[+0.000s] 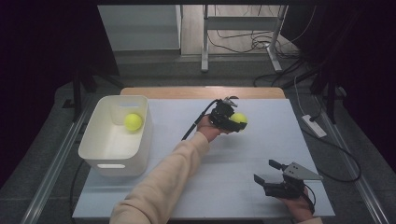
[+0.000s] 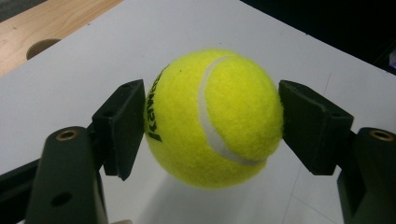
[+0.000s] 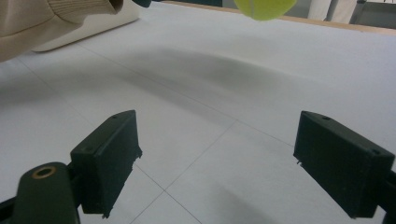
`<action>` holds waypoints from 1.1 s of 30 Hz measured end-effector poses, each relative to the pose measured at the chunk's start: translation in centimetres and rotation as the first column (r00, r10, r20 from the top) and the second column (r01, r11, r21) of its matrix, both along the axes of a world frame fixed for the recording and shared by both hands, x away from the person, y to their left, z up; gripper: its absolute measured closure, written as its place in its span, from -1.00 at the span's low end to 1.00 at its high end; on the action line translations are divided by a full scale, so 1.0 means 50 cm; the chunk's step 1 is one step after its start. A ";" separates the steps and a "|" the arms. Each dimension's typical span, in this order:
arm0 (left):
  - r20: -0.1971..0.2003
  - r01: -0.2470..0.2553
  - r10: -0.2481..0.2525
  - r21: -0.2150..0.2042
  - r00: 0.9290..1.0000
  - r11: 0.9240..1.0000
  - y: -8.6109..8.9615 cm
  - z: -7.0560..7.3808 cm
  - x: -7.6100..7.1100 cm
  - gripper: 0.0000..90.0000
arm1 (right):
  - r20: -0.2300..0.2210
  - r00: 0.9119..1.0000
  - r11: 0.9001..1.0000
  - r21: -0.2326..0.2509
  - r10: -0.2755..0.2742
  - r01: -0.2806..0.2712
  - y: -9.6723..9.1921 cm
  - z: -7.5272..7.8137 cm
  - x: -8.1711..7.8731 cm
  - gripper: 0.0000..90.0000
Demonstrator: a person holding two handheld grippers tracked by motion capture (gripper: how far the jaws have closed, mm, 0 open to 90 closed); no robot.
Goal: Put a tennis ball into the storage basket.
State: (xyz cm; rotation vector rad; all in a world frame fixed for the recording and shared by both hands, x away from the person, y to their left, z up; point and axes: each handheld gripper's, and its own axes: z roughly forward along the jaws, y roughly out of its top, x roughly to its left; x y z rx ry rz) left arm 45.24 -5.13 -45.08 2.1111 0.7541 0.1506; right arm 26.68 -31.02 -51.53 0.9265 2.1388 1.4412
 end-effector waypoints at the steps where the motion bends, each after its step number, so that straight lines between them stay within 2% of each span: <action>1: 0.000 0.000 0.000 -0.002 1.000 1.000 0.002 0.001 -0.002 -0.38 | -0.001 1.000 1.000 -0.003 0.001 -0.001 0.000 0.000 0.000 -0.68; 7: 0.008 -0.002 0.002 -0.013 1.000 1.000 0.014 0.011 -0.009 -0.38 | 0.001 1.000 1.000 -0.005 0.002 -0.002 0.000 0.000 0.000 -0.68; 9: -0.006 -0.003 0.003 -0.041 1.000 0.999 0.021 0.015 -0.011 -0.38 | -0.001 1.000 1.000 -0.004 0.000 0.000 0.000 0.000 0.000 -0.68; 12: 0.013 -0.007 0.008 -0.037 1.000 0.999 0.029 0.022 -0.017 -0.38 | -0.001 1.000 1.000 -0.005 -0.001 0.001 0.000 0.000 0.001 -0.68; 33: 0.046 -0.040 0.042 -0.055 0.998 0.998 0.093 0.055 -0.041 -0.38 | -0.004 1.000 1.000 -0.010 -0.004 0.003 0.003 -0.001 0.000 -0.68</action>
